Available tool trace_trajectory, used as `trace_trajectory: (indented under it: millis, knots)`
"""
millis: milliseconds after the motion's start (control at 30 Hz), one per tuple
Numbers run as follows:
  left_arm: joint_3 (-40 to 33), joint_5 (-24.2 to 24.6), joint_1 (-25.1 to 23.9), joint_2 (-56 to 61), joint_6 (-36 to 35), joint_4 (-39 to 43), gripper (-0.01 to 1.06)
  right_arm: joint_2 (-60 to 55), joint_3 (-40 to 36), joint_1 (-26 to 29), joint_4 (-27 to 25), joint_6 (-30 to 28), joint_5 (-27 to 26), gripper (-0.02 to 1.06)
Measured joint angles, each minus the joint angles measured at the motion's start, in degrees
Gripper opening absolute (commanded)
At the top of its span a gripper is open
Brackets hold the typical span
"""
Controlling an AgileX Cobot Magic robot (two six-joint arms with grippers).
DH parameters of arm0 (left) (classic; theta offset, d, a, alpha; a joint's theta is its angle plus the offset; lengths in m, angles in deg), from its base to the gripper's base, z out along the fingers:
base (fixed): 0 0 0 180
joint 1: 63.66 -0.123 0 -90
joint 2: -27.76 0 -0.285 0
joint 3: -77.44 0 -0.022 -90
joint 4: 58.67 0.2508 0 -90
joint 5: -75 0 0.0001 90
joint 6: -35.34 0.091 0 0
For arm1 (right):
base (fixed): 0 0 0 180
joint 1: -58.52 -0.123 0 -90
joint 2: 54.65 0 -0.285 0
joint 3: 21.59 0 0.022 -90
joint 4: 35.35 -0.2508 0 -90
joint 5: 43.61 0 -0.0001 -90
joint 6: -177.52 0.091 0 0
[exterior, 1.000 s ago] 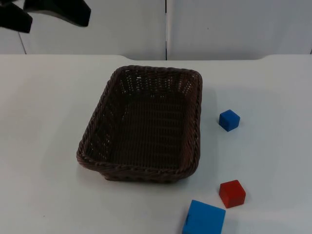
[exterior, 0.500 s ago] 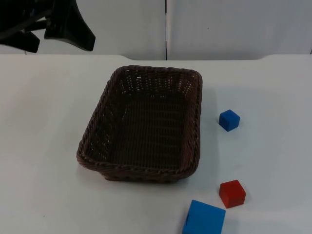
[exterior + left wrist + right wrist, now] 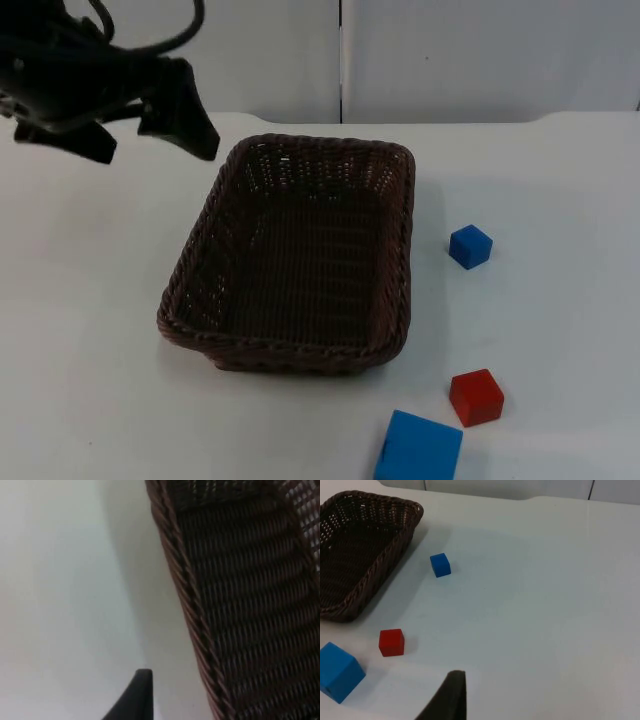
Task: Pick up the basket with the left hand and place the largest block into the basket with the right hand.
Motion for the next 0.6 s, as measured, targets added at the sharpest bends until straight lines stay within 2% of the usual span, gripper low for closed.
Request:
trace_trajectory:
  millis: [400,600]
  knots:
    - [6.3,0.6,0.0,-11.2,-3.7,0.2,1.05,0.0,0.0,0.0,0.0,0.0,0.0,1.05]
    - [10.6,2.3,1.1,-16.9,-8.2,3.9,1.05,0.0,0.0,0.0,0.0,0.0,0.0,1.05]
